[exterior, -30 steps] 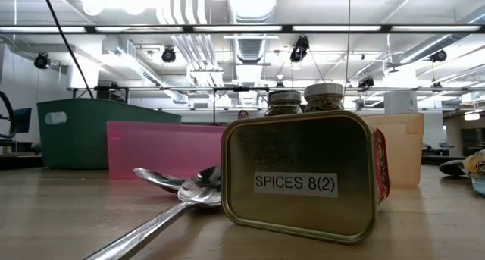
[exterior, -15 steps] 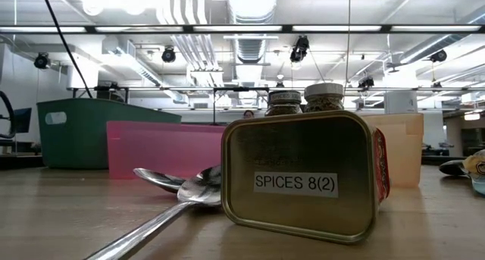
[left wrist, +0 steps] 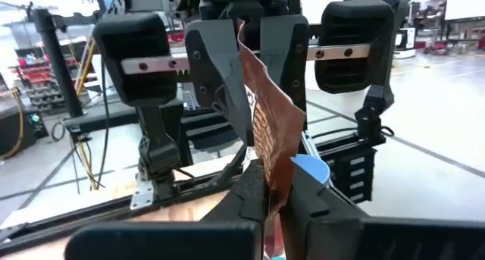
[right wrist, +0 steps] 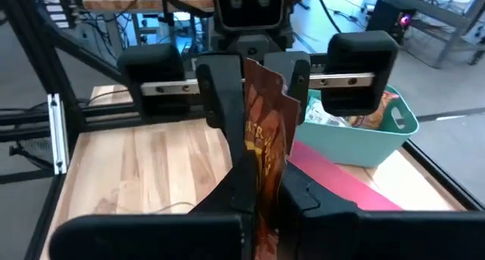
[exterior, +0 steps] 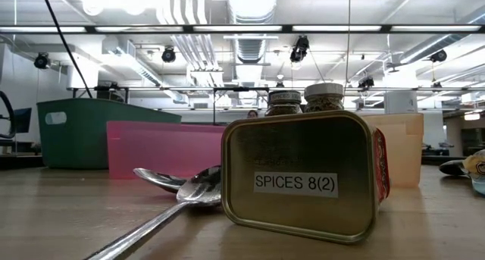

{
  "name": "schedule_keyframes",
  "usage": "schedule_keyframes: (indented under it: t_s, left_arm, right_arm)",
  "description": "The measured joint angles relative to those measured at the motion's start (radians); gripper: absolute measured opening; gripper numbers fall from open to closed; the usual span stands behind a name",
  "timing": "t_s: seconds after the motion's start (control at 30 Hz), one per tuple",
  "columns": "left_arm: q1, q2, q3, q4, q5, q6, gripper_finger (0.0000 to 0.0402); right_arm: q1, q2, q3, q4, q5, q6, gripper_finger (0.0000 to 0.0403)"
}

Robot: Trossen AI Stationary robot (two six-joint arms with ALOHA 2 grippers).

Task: Pick & Place Food Item
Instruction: Put the orange seasoning pack into the orange bin

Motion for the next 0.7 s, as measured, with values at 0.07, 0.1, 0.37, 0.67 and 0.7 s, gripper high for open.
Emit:
schedule_keyframes:
  t_s: [0.07, 0.1, 0.37, 0.67, 0.7]
  left_arm:
    - [0.000, 0.000, 0.003, -0.027, 0.009, -0.026, 0.0008]
    - [0.000, 0.000, 0.009, -0.053, 0.012, -0.041, 0.0007]
    - [0.000, 0.010, 0.125, -0.468, -0.050, -0.089, 0.0003]
    - [0.013, 0.031, 0.185, -0.581, -0.096, -0.103, 0.0001]
    - [0.014, 0.040, 0.193, -0.597, -0.105, -0.103, 0.0001]
  right_arm:
    - [-0.001, -0.005, 0.000, -0.017, -0.056, -0.025, 0.0009]
    - [-0.002, -0.006, -0.001, -0.027, -0.092, -0.034, 0.0011]
    - [-0.021, -0.019, 0.077, -0.329, -0.134, 0.024, 0.0105]
    - [-0.112, -0.013, 0.153, -0.471, -0.345, 0.146, 0.0207]
    - [-0.124, -0.007, 0.157, -0.478, -0.371, 0.151, 0.0212]
